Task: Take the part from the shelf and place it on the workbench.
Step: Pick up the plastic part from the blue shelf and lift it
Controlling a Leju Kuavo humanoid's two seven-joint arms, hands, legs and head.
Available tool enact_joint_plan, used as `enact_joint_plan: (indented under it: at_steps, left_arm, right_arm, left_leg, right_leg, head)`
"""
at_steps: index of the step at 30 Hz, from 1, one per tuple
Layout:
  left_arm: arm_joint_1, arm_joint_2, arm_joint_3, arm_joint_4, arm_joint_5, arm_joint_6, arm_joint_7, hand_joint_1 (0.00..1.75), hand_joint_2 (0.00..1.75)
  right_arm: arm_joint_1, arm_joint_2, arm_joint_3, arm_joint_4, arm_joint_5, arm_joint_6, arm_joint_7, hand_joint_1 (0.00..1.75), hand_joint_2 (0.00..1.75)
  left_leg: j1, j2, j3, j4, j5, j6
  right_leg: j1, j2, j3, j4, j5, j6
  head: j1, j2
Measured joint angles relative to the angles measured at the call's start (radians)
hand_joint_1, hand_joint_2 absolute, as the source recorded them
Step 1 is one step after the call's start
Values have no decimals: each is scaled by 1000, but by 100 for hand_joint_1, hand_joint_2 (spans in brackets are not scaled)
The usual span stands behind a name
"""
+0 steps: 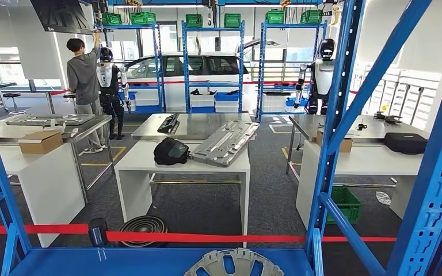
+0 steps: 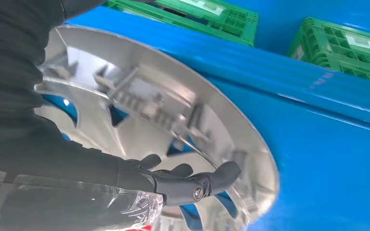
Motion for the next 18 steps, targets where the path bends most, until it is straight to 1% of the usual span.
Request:
enact_joint_plan:
  at_steps: [1, 2, 4, 5, 6, 7, 8, 9, 10, 11, 13, 14, 15, 16, 17, 18]
  left_arm:
    - [0, 0, 0, 0, 0, 0, 0, 0, 0]
    - [0, -1, 0, -1, 1, 0, 0, 0, 0]
    - [0, -1, 1, -1, 2, 0, 0, 0, 0]
    - [0, -1, 1, -1, 2, 0, 0, 0, 0]
    - [0, -1, 1, -1, 2, 0, 0, 0, 0]
    - [0, -1, 2, -1, 2, -1, 0, 0, 0]
    - [0, -1, 2, -1, 0, -1, -1, 0, 0]
    - [0, -2, 2, 0, -2, -2, -2, 0, 0]
    - [0, -2, 2, 0, -5, -2, -4, 0, 0]
    - [0, -2, 2, 0, -9, -2, -6, 0, 0]
    - [1, -2, 3, 1, -16, -1, -11, 0, 0]
    - [2, -1, 4, 1, -20, 1, -13, 0, 0]
    - [3, -1, 4, 2, -23, 2, -15, 0, 0]
    - [3, 0, 4, 4, -25, 3, -18, 0, 0]
    - [2, 1, 4, 6, -27, 5, -20, 0, 0]
    - [1, 1, 4, 9, -30, 6, -23, 0, 0]
  right_arm:
    - [-1, 0, 0, 0, 0, 0, 0, 0, 175]
    - [-1, -1, -1, -1, 0, 0, 0, 0, 175]
    - [2, -4, 0, -1, 0, 0, 0, 0, 175]
    - [5, -5, 0, -1, 0, 0, 0, 0, 175]
    - [8, -6, -1, -1, -2, -6, 7, 0, 175]
    - [11, -7, -5, -1, -8, -25, 26, 0, 175]
    - [15, -7, -19, -4, -18, -58, 57, 0, 175]
    - [19, -6, -44, -8, -29, -96, 94, 0, 175]
    - [22, -6, -82, -14, -38, -129, 124, 0, 175]
    - [22, -6, -128, -22, -40, -147, 143, 0, 175]
    - [21, -7, -217, -35, -20, -148, 149, 0, 175]
    - [22, -6, -252, -39, -5, -145, 148, 0, 175]
    - [25, -4, -281, -43, 11, -144, 147, 0, 175]
    - [29, 0, -305, -47, 23, -143, 145, 0, 175]
    - [32, 5, -326, -50, 33, -143, 144, 0, 175]
    - [37, 9, -345, -51, 39, -144, 142, 0, 175]
  left_leg:
    - [2, 1, 2, -6, 4, 7]
    - [3, 1, 4, -9, 6, 13]
    - [0, 2, 2, -9, 6, 17]
    - [-1, 1, 2, -9, 6, 17]
    - [-1, 1, 2, -8, 6, 18]
    - [-1, 0, 3, -7, 6, 17]
    - [-1, -1, 3, -5, 5, 15]
    - [-3, -2, 2, 0, 2, 12]
    - [-5, -4, 0, 4, 0, 8]
    - [-7, -5, -3, 8, -2, 5]
    - [-9, -7, -6, 10, -3, -3]
    - [-8, -7, -9, 12, -5, -8]
    - [-6, -5, -14, 22, -15, -13]
    - [-5, -4, -26, 50, -34, -18]
    - [-3, -2, -49, 100, -63, -24]
    - [-1, -1, -79, 168, -97, -28]
  right_leg:
    - [0, -1, -17, 34, -18, 0]
    - [-1, -1, -46, 92, -44, -2]
    - [-1, -2, -116, 236, -97, -5]
    - [-1, -2, -139, 281, -108, -2]
    - [-1, -2, -142, 285, -103, 3]
    - [-2, -2, -124, 245, -83, 11]
    - [-2, -4, -88, 171, -53, 18]
    - [-2, -5, -51, 95, -26, 20]
    - [-1, -7, -22, 36, -6, 17]
    - [0, -8, -5, 2, 5, 11]
    - [3, -8, -1, -7, 10, -5]
    - [1, -8, 0, -8, 12, -10]
    - [-2, -8, 1, -9, 13, -15]
    - [-6, -7, 2, -11, 15, -20]
    - [-8, -7, 3, -12, 16, -23]
    - [-8, -7, 3, -12, 15, -25]
  head:
    - [1, 0]
    - [2, 0]
    - [3, 0]
    - [4, 0]
    - [4, 0]
    - [4, 0]
    - [4, 0]
    - [5, 0]
    - [4, 0]
    - [4, 0]
    - [3, 0]
    - [3, 0]
    - [2, 0]
    - [1, 0]
    - [0, 0]
    - [-1, 0]
